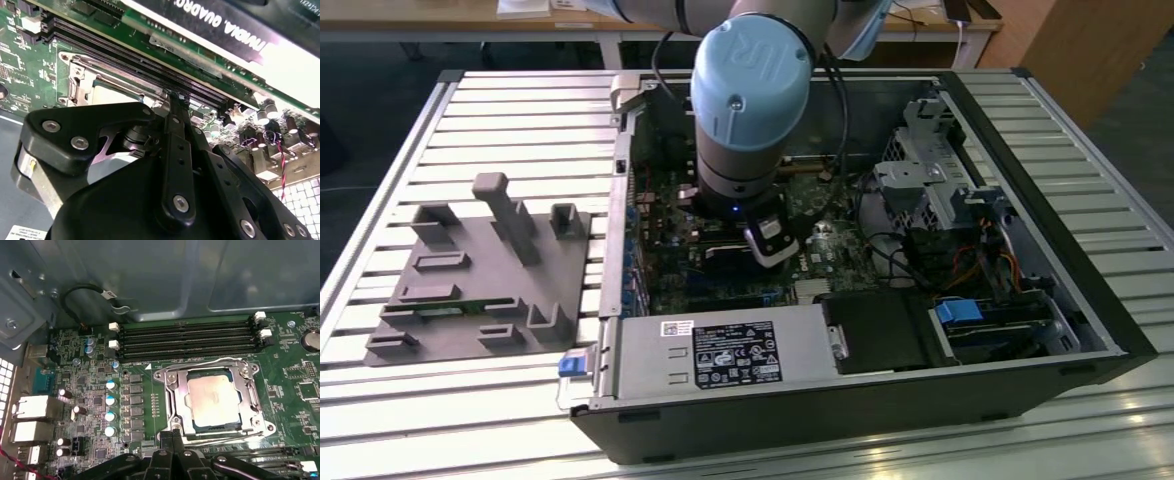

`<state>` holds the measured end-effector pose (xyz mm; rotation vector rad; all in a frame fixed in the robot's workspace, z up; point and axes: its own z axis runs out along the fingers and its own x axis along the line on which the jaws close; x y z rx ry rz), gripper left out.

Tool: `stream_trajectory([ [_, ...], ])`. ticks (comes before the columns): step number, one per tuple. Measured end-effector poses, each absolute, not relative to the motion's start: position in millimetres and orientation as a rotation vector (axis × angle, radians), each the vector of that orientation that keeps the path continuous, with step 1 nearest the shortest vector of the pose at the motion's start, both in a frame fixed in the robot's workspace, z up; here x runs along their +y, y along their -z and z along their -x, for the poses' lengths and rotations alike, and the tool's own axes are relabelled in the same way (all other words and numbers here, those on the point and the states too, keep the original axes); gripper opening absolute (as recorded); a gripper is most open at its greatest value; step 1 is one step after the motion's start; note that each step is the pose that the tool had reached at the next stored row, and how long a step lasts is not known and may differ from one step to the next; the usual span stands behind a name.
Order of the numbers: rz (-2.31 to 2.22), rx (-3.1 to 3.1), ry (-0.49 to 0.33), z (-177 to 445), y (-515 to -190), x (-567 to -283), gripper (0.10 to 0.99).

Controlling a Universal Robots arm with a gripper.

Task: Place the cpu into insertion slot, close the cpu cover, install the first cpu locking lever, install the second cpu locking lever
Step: 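Install the second cpu locking lever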

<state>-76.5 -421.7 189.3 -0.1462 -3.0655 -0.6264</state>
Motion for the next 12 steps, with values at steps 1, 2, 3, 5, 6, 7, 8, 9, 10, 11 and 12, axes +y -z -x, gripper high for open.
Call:
stream_trajectory([
  [1,0.146,-3.066,0.626,76.7,-188.9,-420.8,0.106],
  [2,0.146,-3.066,0.627,76.9,-188.1,-420.1,0.106],
  [3,0.146,-3.065,0.627,77.2,-187.2,-419.4,0.106],
  [5,0.146,-3.066,0.627,77.8,-185.5,-418.3,0.106],
  [6,0.146,-3.065,0.626,78.3,-185.0,-417.8,0.106],
  [7,0.146,-3.065,0.626,78.8,-184.5,-417.3,0.106],
  [8,0.146,-3.065,0.626,79.3,-184.0,-416.7,0.106],
  [9,0.146,-3.065,0.626,79.8,-183.5,-416.2,0.106],
  [10,0.146,-3.065,0.626,80.4,-183.1,-415.4,0.106],
  [11,0.146,-3.065,0.627,81.0,-182.8,-414.9,0.106],
  [12,0.146,-3.065,0.627,81.5,-182.7,-414.7,0.106],
])
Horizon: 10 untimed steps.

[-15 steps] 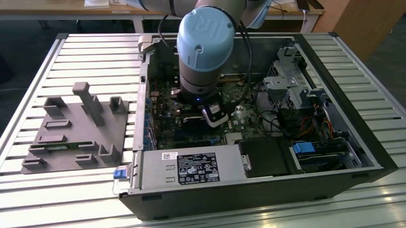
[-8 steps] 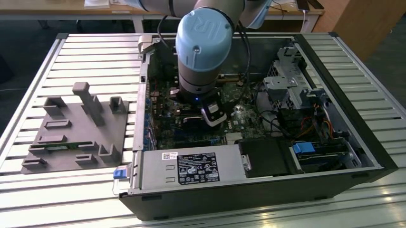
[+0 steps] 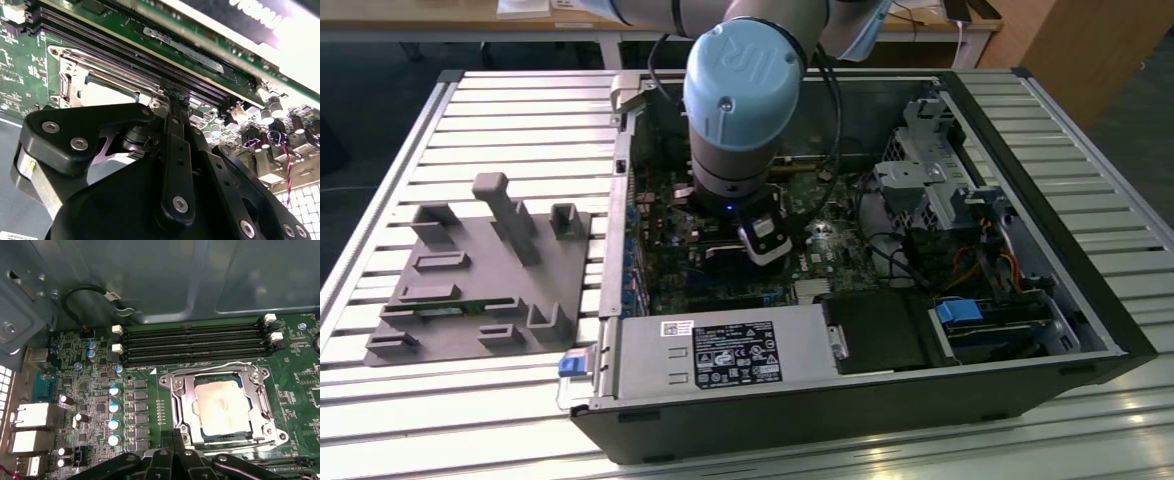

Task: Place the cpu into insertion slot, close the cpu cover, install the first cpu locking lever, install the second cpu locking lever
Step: 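Install the second cpu locking lever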

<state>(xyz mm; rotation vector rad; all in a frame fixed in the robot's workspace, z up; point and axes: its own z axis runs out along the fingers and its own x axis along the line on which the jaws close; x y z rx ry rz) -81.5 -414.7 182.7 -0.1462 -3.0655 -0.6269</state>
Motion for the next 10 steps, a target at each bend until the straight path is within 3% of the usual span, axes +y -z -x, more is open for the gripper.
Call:
stream_trajectory([
  [10,0.146,-3.067,0.619,82.3,-183.1,-415.6,0.106],
])
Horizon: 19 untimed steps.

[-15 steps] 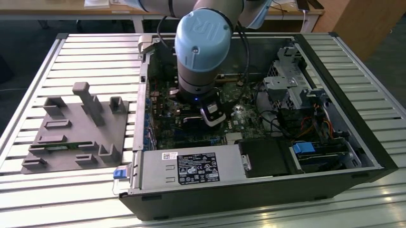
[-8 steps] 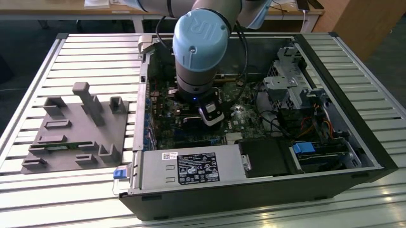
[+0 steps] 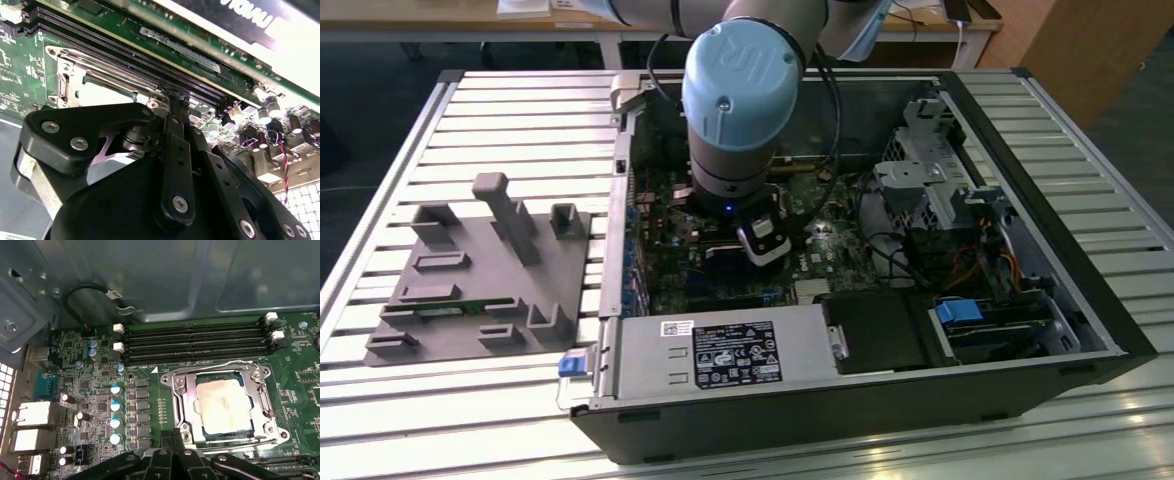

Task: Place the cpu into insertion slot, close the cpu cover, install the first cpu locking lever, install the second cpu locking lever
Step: 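Install the second cpu locking lever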

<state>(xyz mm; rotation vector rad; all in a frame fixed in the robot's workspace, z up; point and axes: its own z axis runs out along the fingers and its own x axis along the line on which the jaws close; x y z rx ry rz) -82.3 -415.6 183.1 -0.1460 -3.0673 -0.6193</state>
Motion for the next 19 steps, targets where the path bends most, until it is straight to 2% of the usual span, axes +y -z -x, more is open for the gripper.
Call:
stream_trajectory([
  [9,0.146,-3.069,0.614,82,-189,-416,0.106],
  [19,0.146,-3.068,0.616,82,-216,-416,0.106],
])
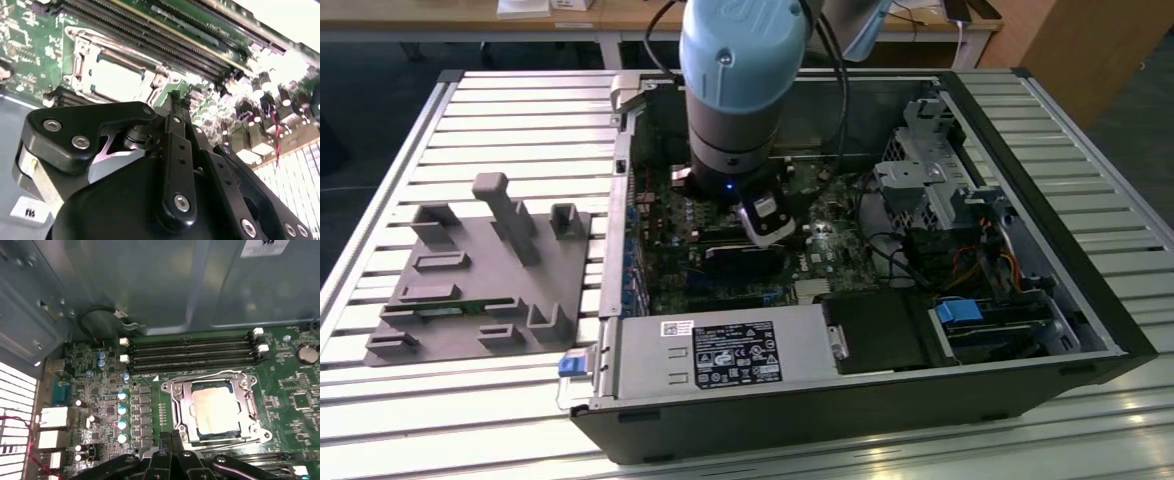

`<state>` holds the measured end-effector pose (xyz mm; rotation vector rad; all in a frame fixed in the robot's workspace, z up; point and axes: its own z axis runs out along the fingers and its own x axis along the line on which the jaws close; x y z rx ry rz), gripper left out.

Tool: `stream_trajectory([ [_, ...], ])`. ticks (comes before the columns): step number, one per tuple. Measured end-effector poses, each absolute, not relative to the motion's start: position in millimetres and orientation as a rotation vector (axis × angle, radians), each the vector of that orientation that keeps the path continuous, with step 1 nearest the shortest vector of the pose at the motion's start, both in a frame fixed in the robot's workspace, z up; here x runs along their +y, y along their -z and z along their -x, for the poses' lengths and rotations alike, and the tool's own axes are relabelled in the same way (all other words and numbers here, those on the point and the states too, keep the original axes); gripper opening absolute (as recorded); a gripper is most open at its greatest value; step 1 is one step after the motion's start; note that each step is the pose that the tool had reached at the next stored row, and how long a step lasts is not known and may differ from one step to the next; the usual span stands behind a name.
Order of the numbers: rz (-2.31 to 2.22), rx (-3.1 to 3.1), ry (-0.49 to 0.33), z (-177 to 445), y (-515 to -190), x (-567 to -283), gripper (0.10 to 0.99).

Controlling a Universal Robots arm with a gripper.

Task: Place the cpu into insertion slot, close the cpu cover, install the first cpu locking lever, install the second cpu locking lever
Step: 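Install the second cpu locking lever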

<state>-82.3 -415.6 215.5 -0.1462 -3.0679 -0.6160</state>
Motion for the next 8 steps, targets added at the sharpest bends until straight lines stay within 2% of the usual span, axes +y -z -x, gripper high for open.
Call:
stream_trajectory([
  [8,0.146,-3.067,0.62,82.3,-221.7,-415.6,0.106],
])
